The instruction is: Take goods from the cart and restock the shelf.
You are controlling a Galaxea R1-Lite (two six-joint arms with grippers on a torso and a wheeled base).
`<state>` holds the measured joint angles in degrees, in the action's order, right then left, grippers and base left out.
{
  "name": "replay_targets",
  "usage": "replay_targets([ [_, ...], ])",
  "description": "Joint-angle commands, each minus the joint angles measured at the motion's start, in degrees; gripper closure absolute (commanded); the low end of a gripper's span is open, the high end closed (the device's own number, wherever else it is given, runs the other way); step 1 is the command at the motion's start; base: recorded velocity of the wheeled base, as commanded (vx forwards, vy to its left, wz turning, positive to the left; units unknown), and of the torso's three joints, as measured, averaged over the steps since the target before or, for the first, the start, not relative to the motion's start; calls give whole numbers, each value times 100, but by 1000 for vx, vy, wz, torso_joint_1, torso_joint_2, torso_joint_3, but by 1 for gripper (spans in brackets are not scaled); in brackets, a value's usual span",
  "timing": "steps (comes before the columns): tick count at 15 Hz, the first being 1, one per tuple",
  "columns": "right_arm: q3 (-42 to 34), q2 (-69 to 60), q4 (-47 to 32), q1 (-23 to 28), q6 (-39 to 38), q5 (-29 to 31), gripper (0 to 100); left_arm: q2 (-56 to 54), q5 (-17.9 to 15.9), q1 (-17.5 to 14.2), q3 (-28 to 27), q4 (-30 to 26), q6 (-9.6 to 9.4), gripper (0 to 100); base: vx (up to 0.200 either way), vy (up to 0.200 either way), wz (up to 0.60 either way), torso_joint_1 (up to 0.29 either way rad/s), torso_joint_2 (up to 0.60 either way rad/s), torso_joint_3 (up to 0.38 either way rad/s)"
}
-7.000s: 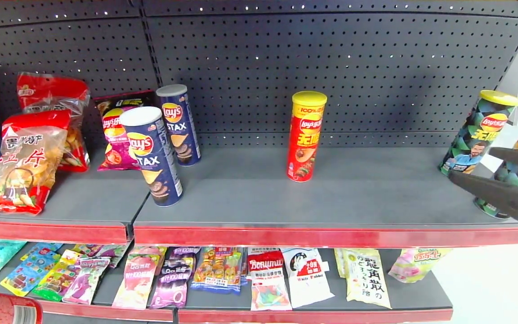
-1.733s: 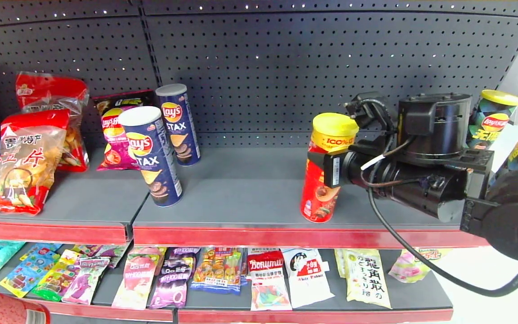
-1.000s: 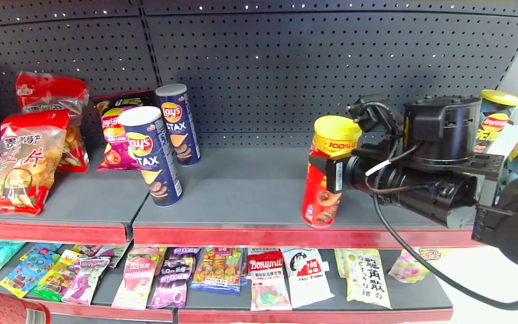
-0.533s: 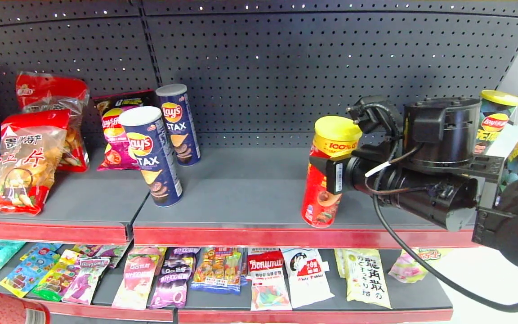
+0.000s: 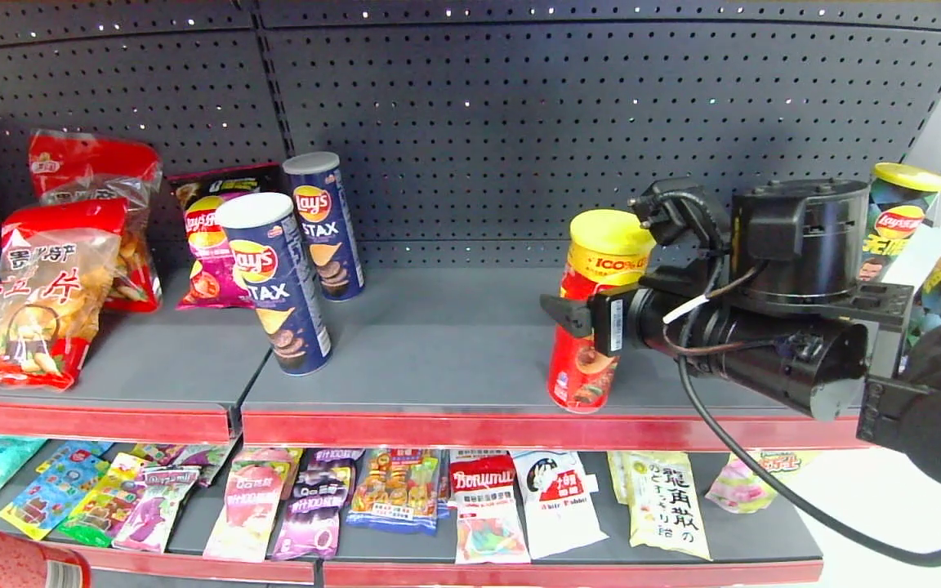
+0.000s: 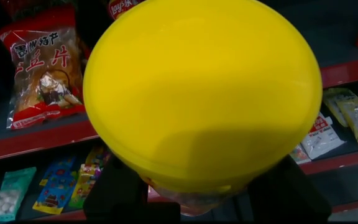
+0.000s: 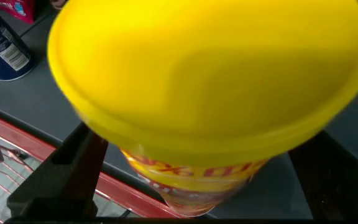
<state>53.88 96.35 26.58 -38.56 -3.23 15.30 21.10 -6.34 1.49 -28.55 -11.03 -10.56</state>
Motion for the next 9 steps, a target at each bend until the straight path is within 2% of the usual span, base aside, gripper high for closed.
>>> replay_targets([
  [1, -115, -143, 23, -11, -2, 8, 0, 17, 1, 1, -1, 5, 1, 100, 0, 0, 0, 0, 0, 0],
  [6, -1205, -1189, 23, -213, -20, -1, 0, 26, -43, 1, -1, 5, 1, 100, 0, 0, 0, 0, 0, 0],
  [9, -1969, -1998, 41, -134, 7, -106, 0, 34, -60, 1, -19, 5, 1, 100, 0, 0, 0, 0, 0, 0],
])
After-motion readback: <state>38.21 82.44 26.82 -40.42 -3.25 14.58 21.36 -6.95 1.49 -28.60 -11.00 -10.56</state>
